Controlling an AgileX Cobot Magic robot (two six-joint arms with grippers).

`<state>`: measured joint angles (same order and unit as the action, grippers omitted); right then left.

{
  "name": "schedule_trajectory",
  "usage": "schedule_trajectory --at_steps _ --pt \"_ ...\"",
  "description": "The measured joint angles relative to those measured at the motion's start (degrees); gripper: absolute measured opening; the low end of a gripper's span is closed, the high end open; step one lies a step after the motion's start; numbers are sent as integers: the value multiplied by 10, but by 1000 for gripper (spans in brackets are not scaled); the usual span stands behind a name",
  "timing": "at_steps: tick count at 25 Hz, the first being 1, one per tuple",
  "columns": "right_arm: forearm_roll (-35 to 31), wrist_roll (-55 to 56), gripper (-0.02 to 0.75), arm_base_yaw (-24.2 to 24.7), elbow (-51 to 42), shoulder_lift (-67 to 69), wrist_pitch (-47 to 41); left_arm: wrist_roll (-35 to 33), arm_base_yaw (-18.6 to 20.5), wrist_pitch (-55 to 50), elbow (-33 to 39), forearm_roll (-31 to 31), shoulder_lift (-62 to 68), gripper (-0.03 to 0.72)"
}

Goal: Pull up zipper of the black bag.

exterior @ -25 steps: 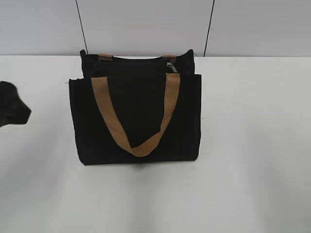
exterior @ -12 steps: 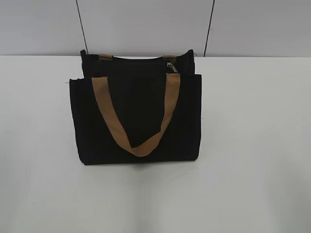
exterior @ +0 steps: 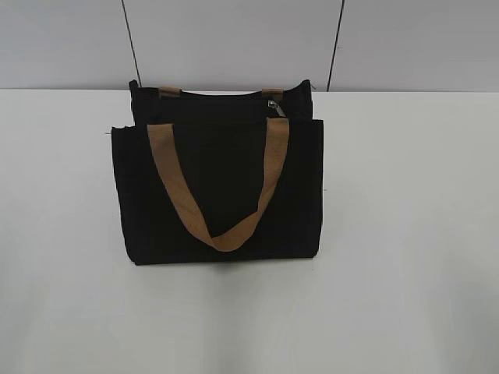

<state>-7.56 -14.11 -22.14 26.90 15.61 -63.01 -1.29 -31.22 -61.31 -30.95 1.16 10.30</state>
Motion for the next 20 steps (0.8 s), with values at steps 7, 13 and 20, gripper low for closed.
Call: schedule_trajectory --at_steps 7,13,20 --pt "-11 -2 595 1 0 0 1 0 7 1 0 0 0 585" --pt "-15 -2 595 100 0 0 2 -1 129 2 0 1 -14 555" --pt "-15 -2 595 231 -1 -40 2 -1 274 2 0 1 -93 533"
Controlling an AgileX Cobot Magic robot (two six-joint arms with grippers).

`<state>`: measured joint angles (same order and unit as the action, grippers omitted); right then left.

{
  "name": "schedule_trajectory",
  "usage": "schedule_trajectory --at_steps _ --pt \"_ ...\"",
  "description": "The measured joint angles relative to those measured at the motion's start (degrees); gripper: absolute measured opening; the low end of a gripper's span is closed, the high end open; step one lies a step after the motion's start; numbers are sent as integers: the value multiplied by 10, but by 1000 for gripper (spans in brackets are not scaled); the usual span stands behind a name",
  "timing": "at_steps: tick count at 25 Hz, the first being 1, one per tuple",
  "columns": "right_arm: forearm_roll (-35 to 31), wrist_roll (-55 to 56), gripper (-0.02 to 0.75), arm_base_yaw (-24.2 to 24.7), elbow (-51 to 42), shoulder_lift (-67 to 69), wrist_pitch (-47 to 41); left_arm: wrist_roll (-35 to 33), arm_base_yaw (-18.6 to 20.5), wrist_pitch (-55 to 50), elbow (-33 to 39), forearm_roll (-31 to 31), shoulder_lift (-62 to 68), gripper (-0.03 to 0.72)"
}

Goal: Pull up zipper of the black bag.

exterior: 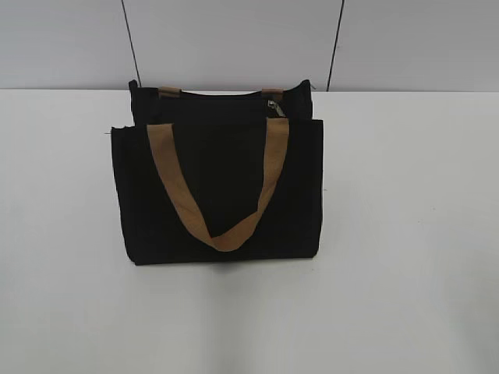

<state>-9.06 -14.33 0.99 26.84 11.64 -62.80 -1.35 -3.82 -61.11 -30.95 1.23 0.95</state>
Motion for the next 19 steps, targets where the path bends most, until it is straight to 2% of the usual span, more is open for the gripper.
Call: schedule_trajectory --at_steps 4,7,19 --pt "-1 0 595 28 0 -72 1 0 29 -1 0 0 -13 531" --pt "-1 0 595 30 0 -116 1 0 30 -1 0 0 -13 519" --pt "-2 0 595 30 0 -121 1 0 31 -1 1 -2 -13 489"
